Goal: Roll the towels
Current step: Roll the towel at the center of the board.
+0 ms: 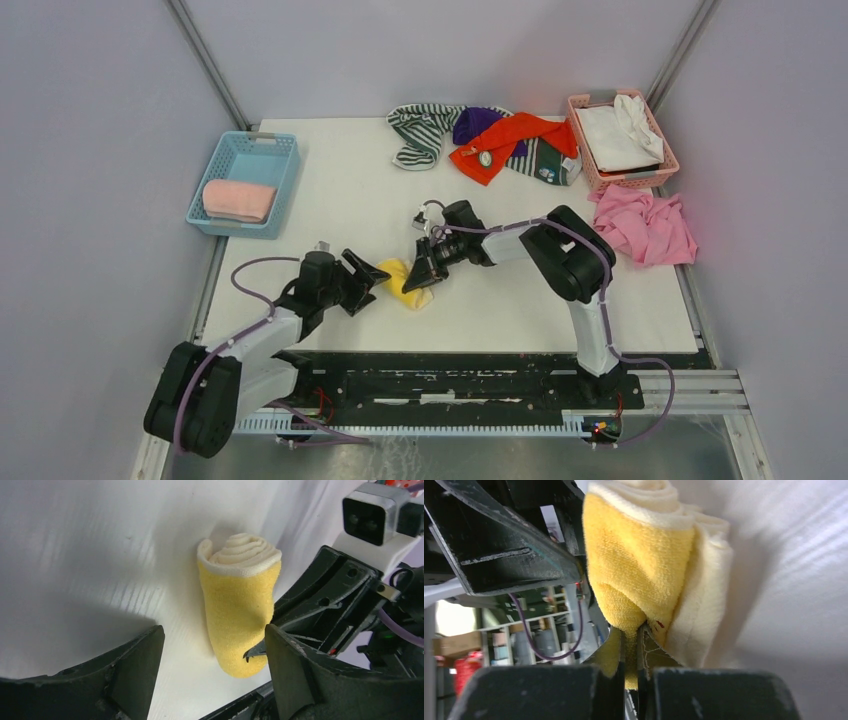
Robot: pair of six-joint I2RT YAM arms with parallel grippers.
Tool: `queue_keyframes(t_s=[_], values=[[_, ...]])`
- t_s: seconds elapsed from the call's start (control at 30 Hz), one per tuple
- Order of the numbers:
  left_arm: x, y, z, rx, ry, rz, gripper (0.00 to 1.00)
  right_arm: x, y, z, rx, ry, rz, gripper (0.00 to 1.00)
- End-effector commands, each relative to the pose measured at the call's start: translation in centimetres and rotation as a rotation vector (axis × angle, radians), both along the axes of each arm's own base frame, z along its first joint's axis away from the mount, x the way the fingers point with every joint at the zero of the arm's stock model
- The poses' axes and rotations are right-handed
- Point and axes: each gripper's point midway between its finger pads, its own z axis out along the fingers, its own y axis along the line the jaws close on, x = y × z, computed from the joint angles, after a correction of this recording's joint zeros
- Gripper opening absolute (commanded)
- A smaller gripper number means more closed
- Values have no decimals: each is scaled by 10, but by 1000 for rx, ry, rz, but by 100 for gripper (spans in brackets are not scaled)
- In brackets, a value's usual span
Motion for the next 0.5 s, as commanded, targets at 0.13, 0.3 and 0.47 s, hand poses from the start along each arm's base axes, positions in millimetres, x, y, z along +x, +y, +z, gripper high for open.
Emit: queue_keyframes(t_s=[0.13,0.3,0.47], values=[[17,-37,13,-119,-71,-87,78,-12,-29,-52,-100,245,-111,1],[21,-51,1,-108,-42,-118,73,-16,-46,-74,-167,276,-140,1],[18,-61,-15,-92,-11,-139,67,-18,-56,-85,-231,262,-145,3]])
